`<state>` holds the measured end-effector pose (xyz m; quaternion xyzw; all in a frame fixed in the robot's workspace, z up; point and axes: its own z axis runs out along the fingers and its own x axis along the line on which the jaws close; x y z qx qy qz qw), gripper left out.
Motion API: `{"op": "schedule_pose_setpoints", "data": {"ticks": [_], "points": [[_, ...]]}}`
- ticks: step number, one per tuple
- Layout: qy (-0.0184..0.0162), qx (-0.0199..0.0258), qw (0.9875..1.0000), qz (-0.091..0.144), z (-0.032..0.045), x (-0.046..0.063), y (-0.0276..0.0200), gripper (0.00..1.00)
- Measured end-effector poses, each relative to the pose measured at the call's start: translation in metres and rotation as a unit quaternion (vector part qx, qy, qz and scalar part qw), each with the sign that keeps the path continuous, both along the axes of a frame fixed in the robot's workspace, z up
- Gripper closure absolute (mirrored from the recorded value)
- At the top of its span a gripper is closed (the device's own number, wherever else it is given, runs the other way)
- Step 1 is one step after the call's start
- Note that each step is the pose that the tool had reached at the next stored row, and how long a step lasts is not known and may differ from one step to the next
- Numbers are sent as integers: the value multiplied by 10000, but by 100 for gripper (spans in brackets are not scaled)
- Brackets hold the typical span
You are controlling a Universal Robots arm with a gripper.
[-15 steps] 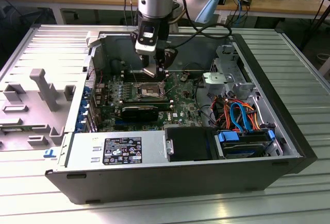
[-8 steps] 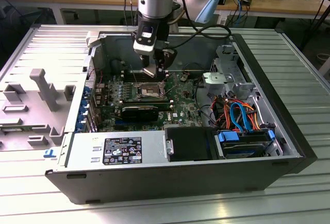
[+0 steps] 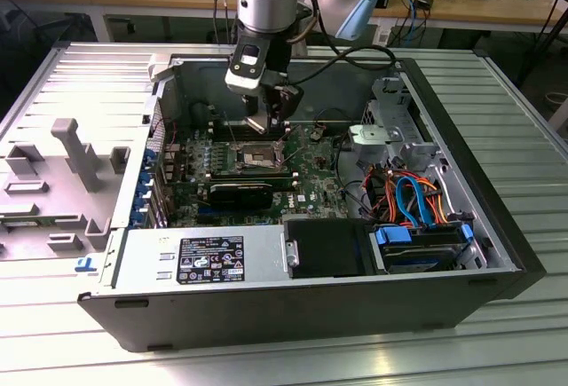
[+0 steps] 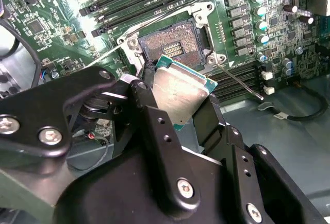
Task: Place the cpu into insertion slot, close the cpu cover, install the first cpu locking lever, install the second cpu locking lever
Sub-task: 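Place the cpu into insertion slot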
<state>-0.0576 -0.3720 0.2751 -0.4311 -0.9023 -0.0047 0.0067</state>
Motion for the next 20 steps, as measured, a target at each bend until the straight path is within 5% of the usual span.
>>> {"op": "schedule_pose_setpoints", "data": {"ticks": [2,4,6,20], "points": [[0,0,9993,-375,-6,0,0,45],[0,0,9958,-911,-14,0,0,45],[0,0,9930,-1180,-19,0,0,45],[0,0,9859,-1674,-26,0,0,45]]}}
